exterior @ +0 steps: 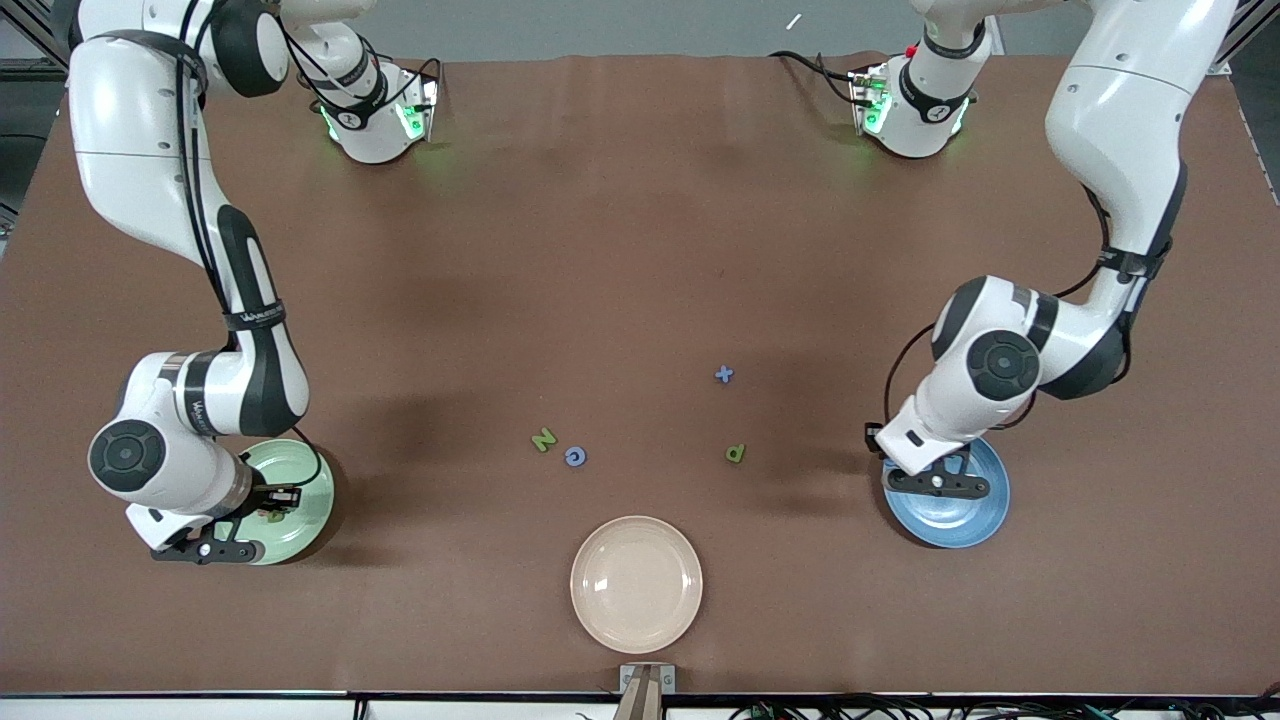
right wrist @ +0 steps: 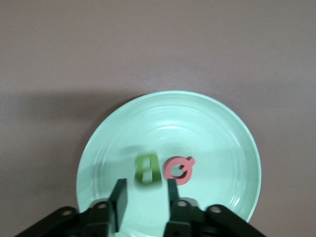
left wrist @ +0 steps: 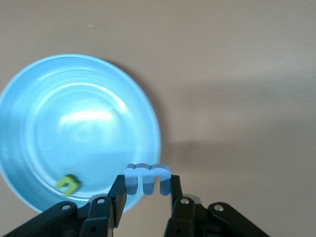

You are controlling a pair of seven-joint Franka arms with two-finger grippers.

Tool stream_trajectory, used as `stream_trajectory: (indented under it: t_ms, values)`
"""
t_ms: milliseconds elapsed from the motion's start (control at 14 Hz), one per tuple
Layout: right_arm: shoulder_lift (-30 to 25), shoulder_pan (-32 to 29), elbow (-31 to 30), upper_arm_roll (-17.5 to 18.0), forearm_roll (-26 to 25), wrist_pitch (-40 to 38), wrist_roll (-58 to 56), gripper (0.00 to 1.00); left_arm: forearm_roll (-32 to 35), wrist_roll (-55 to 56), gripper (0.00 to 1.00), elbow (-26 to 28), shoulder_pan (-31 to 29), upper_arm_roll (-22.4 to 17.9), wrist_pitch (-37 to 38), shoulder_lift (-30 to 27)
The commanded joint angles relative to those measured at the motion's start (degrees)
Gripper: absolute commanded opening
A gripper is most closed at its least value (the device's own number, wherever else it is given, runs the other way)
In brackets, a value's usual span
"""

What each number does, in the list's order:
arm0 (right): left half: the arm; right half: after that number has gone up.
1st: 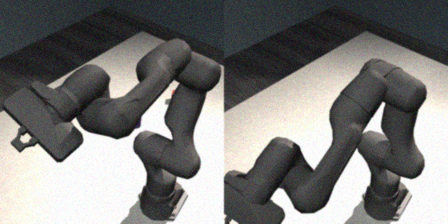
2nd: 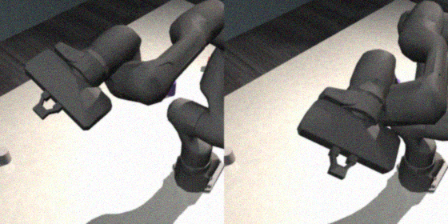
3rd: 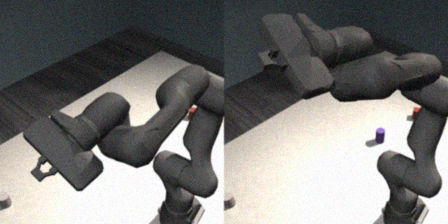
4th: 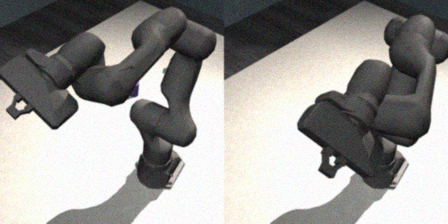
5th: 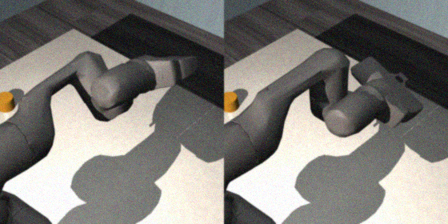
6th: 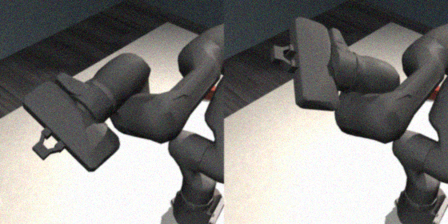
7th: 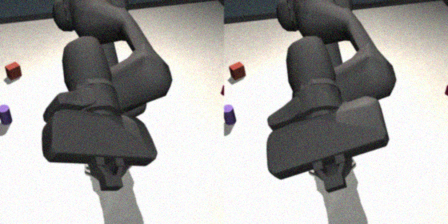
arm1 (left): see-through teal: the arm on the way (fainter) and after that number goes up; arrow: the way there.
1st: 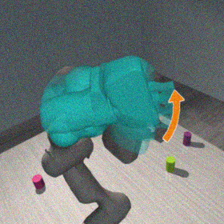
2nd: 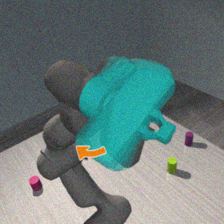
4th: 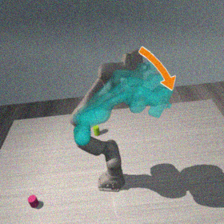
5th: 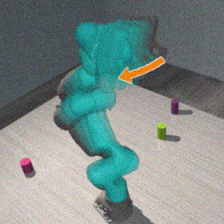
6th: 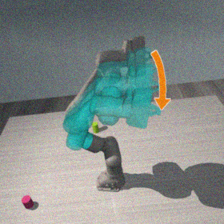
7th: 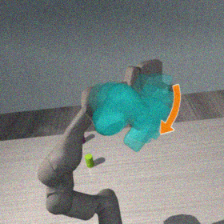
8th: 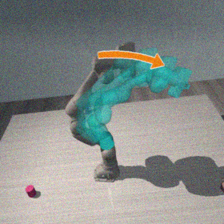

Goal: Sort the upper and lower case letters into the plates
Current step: 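Drop the m on the blue plate while the right drops B on green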

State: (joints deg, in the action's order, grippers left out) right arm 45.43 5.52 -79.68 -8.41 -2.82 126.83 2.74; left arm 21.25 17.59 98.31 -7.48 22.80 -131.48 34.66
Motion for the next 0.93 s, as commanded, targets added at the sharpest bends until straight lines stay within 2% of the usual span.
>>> stream_trajectory:
  t_ms: [0, 71, 214, 429, 500, 643, 857]
  values:
    - [-0.26, -0.07, -0.56, 0.59, 0.1, 0.79, -0.54, 0.79, 1.69, -4.39, 0.15, 0.74, -3.93, 0.31, 0.08, 0.14]
    - [-0.35, 0.37, -0.56, 0.59, 0.1, 0.61, -0.28, 0.8, 2.82, -6.06, 0.33, 0.22, -4.9, 0.31, 0.08, 0.93]
    - [-0.7, 2.82, -0.56, 0.94, 0.97, -0.26, 0.77, 0.79, 4.24, -8.27, 1.0, -0.05, -5.18, 0.49, 0.17, 0.94]
    - [-1.22, 9.05, -0.47, 1.46, 1.15, -5.97, 11.12, 0.82, 3.63, -1.89, 1.0, 0.3, -3.07, 1.36, 1.65, 0.41]
    - [-1.23, 10.64, -0.47, 2.34, 1.15, -6.59, 14.02, 0.84, 3.54, 0.14, 1.0, 0.13, -2.46, 2.76, 1.93, 0.41]
    - [-1.31, 12.23, -0.47, 5.67, 1.24, -7.21, 15.19, 0.86, 3.63, 5.23, 0.99, 0.04, -0.27, 4.0, 1.93, 0.49]
    - [-1.23, 12.41, -0.47, 10.42, 0.89, -6.77, 13.97, 0.88, 4.24, 8.68, 0.92, -0.66, 5.35, 4.0, 1.32, 1.28]
